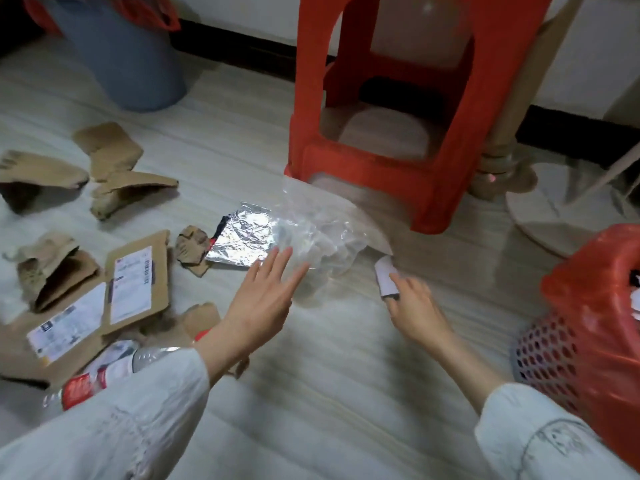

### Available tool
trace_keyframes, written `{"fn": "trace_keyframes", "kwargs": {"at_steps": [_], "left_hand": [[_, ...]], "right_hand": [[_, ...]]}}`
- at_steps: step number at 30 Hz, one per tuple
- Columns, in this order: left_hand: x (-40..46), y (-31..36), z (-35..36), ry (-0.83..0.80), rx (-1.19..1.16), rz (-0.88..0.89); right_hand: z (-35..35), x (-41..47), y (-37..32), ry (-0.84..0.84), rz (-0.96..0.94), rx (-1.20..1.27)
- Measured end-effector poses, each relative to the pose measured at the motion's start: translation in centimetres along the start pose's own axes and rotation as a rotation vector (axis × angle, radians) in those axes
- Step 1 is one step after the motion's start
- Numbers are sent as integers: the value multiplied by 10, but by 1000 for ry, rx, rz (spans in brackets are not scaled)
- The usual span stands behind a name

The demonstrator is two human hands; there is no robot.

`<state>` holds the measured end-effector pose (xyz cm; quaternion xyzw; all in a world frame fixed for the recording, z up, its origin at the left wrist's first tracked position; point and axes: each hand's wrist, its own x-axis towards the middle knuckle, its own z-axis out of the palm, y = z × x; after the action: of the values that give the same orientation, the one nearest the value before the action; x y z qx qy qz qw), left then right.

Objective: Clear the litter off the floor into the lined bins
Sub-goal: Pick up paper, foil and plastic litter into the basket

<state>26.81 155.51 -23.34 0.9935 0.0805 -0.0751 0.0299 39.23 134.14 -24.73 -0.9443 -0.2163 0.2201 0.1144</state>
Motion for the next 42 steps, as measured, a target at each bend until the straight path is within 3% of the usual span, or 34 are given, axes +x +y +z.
{"fn": "trace_keyframes", "kwargs": {"at_steps": [4,8,11,17,20,23,29,33,38,42], "left_hand": [[63,8,7,59,52,61],[104,14,31,-90,-32,-54],[97,19,53,-218,-30,-83],[68,20,57,-163,-90,-99],[49,23,44,-147,-113,-108],[27,29,23,-86,-132,-110],[-9,43,-48,28,-241,-120],[-28,72,-100,154,-332,-102],[-41,130,-144,233,-426,-30],[-43,164,-163,253,-537,49]], "right_hand": [[19,51,1,87,-13,25],[46,72,5,59,-44,-128],[60,67,10,168,-83,-147],[65,43,17,171,-120,-89],[58,21,17,180,-62,82],[37,-9,11,264,-39,271],[-28,-71,3,392,-50,289],[-90,-119,10,637,-70,311],[-152,-166,52,979,-126,132],[-172,-185,115,1028,45,-64]]}}
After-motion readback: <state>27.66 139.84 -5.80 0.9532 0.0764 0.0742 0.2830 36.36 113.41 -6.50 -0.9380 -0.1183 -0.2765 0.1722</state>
